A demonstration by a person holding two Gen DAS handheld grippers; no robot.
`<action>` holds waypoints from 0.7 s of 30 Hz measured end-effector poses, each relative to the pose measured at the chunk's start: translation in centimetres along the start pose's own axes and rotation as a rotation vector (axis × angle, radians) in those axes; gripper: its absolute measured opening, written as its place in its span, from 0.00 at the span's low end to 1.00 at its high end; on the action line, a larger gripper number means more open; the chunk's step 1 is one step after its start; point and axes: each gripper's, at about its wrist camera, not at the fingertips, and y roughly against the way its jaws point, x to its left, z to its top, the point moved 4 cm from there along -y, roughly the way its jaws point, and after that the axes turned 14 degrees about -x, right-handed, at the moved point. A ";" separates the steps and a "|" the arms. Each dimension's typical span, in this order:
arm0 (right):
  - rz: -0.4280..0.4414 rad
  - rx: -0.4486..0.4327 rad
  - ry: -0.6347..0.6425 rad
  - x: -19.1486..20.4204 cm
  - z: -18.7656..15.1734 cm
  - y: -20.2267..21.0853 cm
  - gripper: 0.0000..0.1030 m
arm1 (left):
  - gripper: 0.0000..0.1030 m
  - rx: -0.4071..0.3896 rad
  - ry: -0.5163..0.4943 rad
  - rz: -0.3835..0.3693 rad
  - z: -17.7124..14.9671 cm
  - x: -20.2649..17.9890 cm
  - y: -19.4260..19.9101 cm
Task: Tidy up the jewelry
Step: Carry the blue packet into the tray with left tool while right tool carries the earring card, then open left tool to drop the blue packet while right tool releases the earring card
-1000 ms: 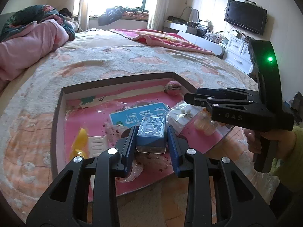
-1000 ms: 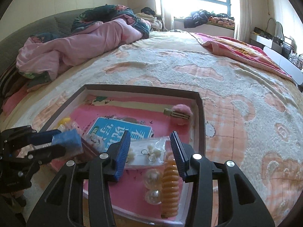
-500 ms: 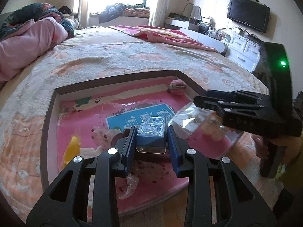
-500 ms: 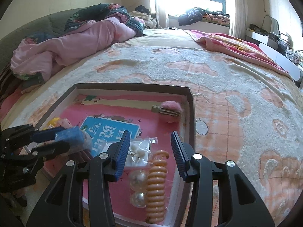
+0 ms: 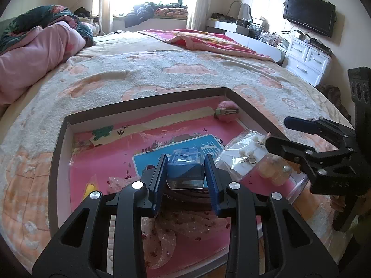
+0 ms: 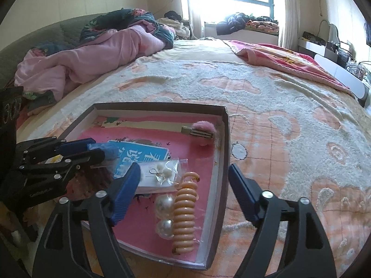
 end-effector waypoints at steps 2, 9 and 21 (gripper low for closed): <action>-0.005 -0.002 -0.002 0.0 0.0 0.3 0.80 | 0.24 0.001 0.000 0.001 0.0 0.0 0.0; -0.016 -0.012 -0.015 -0.5 -0.2 1.5 0.85 | 0.32 0.009 0.007 0.006 -0.2 -0.2 0.3; -0.034 -0.041 -0.032 -1.1 -0.1 4.4 0.91 | 0.54 -0.007 0.003 0.022 0.1 -1.1 2.1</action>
